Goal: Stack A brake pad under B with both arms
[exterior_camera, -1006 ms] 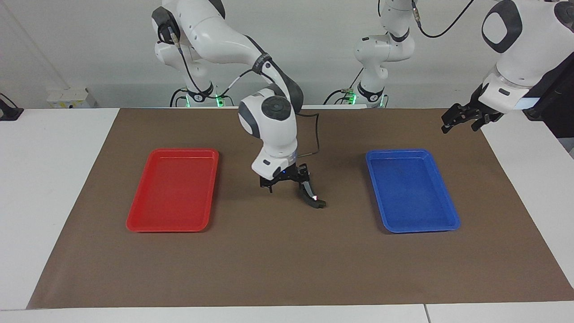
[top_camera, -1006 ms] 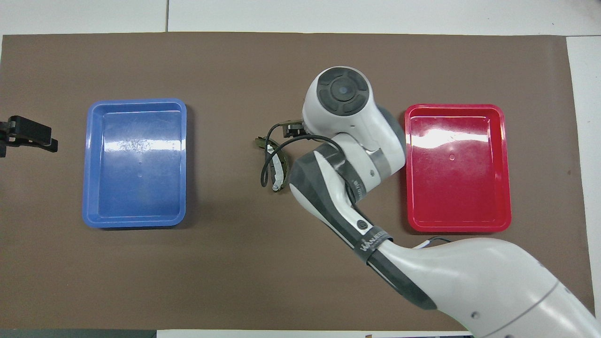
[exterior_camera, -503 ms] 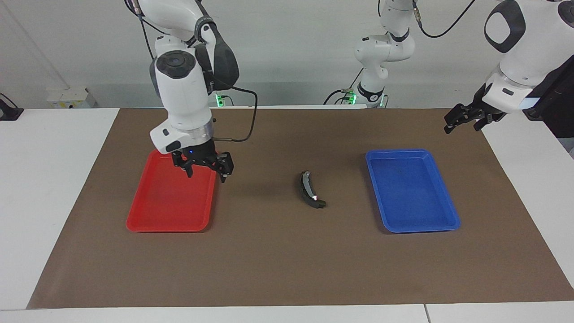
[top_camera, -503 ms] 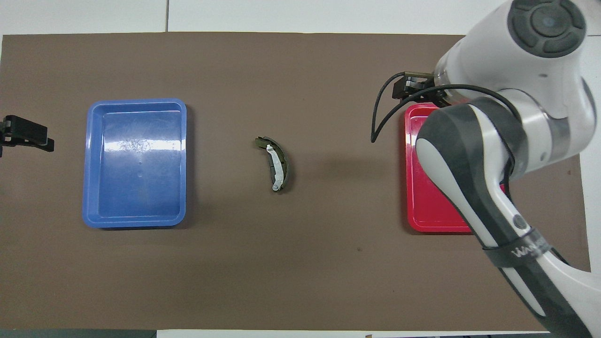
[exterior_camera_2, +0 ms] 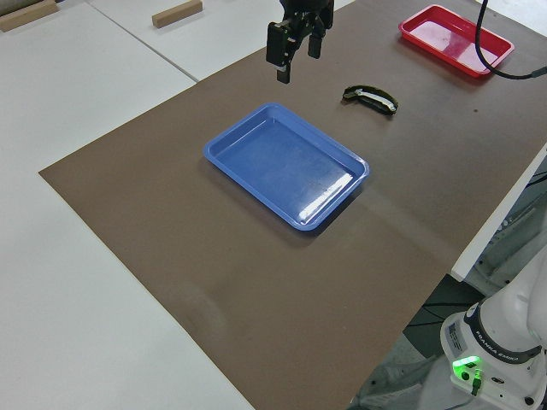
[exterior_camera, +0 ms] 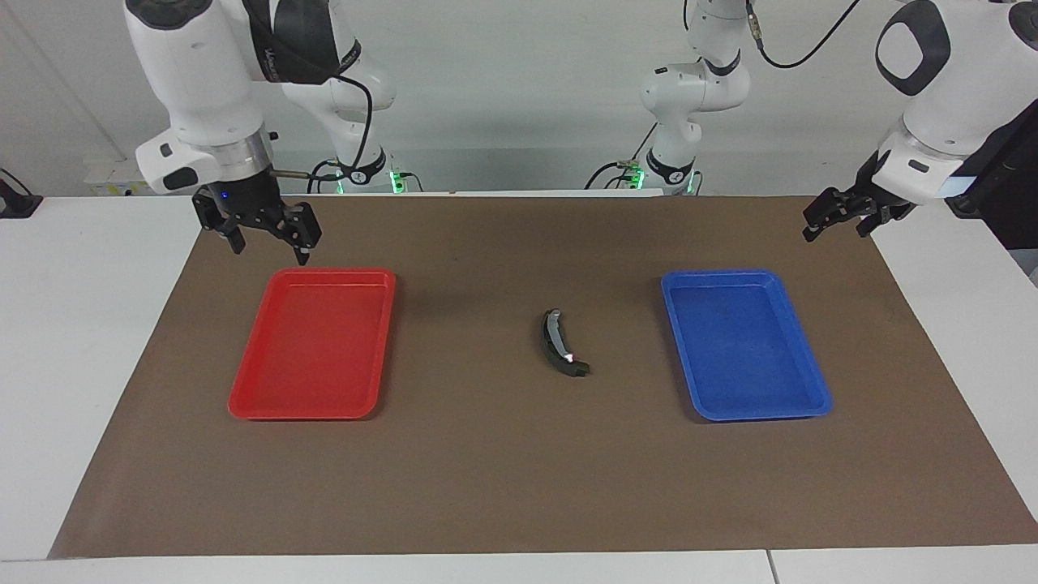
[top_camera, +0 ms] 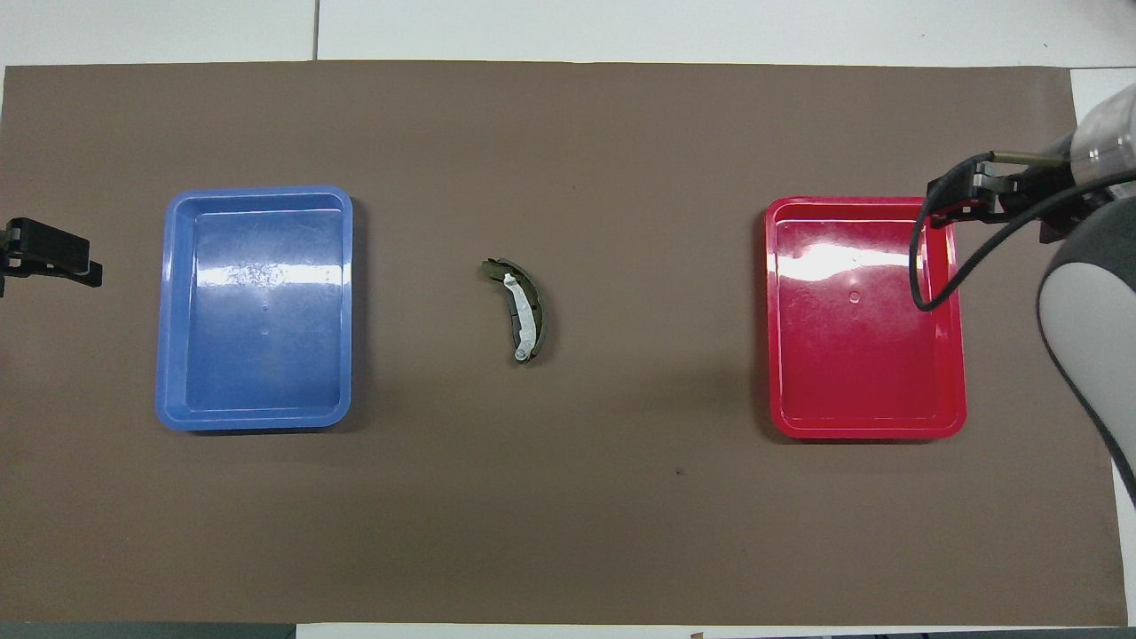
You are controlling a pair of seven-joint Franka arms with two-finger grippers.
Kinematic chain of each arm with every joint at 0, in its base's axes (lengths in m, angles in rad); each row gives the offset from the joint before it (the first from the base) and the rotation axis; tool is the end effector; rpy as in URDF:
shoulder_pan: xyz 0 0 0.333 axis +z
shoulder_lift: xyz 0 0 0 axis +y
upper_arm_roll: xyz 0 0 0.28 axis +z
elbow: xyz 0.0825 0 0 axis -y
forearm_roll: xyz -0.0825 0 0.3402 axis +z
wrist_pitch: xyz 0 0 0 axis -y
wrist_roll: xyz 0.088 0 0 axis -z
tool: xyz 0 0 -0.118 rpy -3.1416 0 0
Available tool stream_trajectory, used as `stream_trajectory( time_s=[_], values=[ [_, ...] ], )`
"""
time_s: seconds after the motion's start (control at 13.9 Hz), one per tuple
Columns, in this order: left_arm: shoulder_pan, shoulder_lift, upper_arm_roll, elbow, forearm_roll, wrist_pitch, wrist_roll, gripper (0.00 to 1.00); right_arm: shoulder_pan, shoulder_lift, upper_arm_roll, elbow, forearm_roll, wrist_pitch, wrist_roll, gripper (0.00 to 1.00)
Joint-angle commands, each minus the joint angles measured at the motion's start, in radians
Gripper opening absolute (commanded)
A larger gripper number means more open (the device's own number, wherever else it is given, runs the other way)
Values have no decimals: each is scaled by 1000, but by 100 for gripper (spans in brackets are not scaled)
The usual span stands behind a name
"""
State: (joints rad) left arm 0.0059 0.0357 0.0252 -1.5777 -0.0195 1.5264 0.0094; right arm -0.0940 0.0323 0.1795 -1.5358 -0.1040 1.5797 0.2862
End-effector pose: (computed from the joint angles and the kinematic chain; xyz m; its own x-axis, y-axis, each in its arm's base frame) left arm 0.5131 0.0134 0.5526 0.9960 0.0208 -0.0867 0.0225 -0.9996 0.0194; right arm 0.5200 0.0309 0.5775 0.9796 -0.1973 0.0393 -0.2001 -0.9756 0.0907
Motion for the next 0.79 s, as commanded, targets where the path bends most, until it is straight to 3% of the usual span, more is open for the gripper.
stream_trajectory(
  time_s=[0.0, 0.14, 0.22, 0.72],
  values=[
    [3, -17, -1, -19, -5, 12, -6, 99, 22, -38, -85, -9, 56, -71, -36, 100],
    [3, -17, -1, -21, -5, 12, -6, 99, 100, -37, -211, 13, 64, -115, -128, 100],
    [3, -17, -1, -21, -5, 11, -6, 99, 111, -38, -234, 8, 66, -124, -134, 100],
    [3, -17, 1, -21, -5, 12, -6, 99, 122, -106, -232, -86, 69, -124, -121, 100]
  ],
)
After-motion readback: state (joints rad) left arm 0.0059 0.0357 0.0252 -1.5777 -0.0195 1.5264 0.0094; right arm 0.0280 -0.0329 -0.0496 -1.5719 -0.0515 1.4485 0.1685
